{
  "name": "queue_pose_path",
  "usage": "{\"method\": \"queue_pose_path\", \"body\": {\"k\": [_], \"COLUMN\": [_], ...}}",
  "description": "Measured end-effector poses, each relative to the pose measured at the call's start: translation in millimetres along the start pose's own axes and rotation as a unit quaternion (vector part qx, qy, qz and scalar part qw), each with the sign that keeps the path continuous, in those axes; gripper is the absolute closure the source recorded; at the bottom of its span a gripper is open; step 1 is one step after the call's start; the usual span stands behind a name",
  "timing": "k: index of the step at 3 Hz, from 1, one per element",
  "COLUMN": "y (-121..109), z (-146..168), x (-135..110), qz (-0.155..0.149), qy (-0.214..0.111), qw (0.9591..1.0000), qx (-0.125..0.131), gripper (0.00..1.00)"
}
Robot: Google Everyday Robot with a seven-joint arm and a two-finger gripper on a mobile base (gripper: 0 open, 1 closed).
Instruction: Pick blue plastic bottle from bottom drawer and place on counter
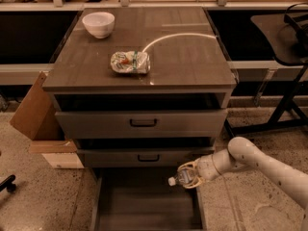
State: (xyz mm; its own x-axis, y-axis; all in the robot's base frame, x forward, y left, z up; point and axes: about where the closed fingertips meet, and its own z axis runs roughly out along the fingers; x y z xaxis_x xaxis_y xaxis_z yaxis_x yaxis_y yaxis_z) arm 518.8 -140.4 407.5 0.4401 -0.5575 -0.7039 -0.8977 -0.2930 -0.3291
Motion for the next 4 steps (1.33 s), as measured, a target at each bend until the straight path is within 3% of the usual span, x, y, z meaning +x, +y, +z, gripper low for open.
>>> {"method": "queue_pose_path", "body": {"k": [1,2,3,4], "y": [0.6,-20.7,-37.6,-53.5], "z": [0.0,-56.3,-106.2,-166.5], "x": [-1.1,-17.0,-35.2,-72.2], "qz": [0.000,-0.039,-0.074,-0.121], "qy": [-0.001,0.037,0.076,0.115], "qw": [1.0000,0.9982,0.9931,0.9817], "qx": [0.000,0.024,0.049,0.091], "gripper": [1.00,1.00,1.00,1.00]}}
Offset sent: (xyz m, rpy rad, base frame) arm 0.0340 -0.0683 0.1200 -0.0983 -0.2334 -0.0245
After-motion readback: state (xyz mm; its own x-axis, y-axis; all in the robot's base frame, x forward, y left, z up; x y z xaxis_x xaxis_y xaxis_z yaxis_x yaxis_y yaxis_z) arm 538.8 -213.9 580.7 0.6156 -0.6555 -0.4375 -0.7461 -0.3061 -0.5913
